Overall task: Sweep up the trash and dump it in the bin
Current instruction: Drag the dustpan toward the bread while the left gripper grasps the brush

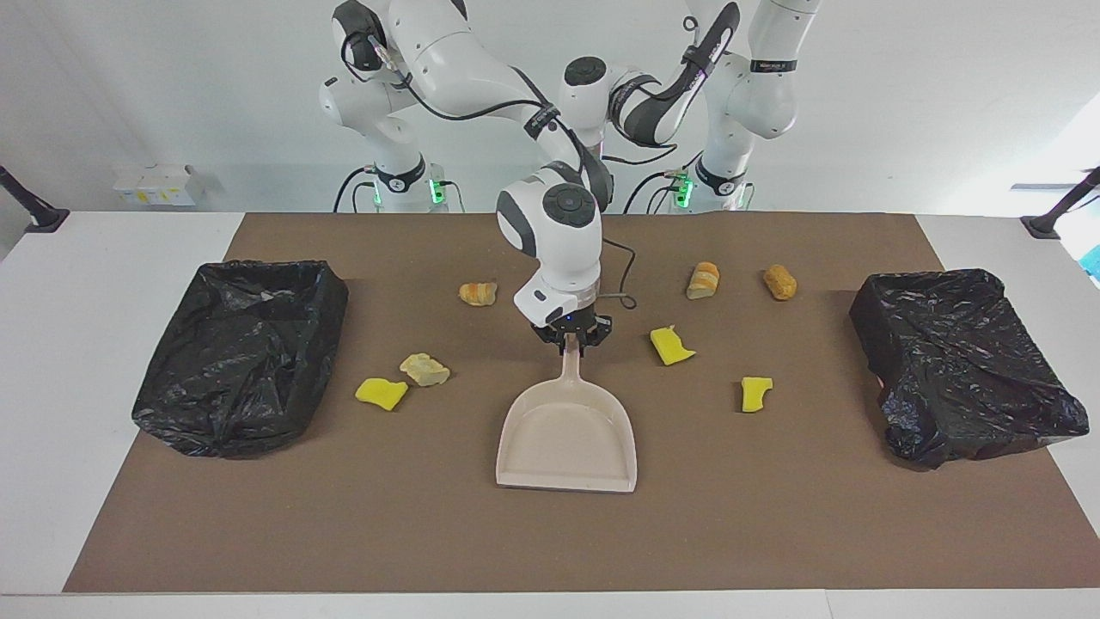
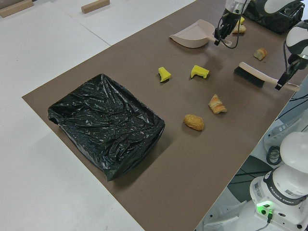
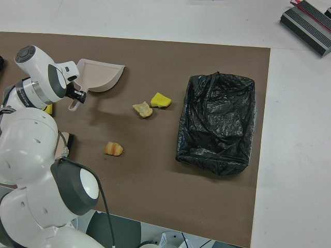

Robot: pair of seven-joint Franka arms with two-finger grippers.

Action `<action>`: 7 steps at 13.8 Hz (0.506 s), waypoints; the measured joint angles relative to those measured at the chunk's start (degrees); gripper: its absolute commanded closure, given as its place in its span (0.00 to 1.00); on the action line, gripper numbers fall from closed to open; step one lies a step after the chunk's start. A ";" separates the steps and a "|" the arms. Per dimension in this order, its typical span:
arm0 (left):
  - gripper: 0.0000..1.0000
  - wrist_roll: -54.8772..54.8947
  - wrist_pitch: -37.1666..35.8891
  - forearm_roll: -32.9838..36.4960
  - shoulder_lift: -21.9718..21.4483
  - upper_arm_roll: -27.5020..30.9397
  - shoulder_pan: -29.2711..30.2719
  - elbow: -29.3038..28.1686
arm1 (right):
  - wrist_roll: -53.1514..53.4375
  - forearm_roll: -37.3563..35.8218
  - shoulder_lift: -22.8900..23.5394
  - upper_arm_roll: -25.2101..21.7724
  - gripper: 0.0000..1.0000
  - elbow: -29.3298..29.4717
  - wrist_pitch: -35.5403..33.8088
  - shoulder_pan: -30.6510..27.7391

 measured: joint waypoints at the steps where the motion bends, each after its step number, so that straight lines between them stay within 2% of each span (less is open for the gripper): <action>1: 0.31 -0.03 0.00 -0.07 0.01 0.02 0.00 -0.02 | -0.65 -0.06 -0.09 -0.07 1.00 0.06 0.00 -0.04; 2: 0.56 -0.13 0.00 -0.20 0.02 0.05 0.00 -0.02 | -1.19 -0.06 -0.40 -0.21 1.00 0.24 -0.14 -0.17; 3: 0.65 -0.14 0.00 -0.41 0.04 0.10 0.00 -0.03 | -2.05 -0.05 -1.12 -0.50 1.00 0.53 -1.04 -0.42; 4: 0.66 -0.14 0.00 -0.56 0.06 0.16 0.00 -0.04 | -3.99 -0.04 -2.54 -0.75 1.00 0.82 -3.12 -1.30; 5: 0.72 -0.14 0.00 -0.65 0.09 0.21 0.00 -0.05 | -6.96 0.04 -4.25 -0.80 1.00 0.96 -5.66 -2.74; 7: 0.92 -0.14 0.00 -0.78 0.11 0.27 0.00 -0.06 | -15.16 0.66 -8.17 -0.84 1.00 1.06 -11.39 -6.36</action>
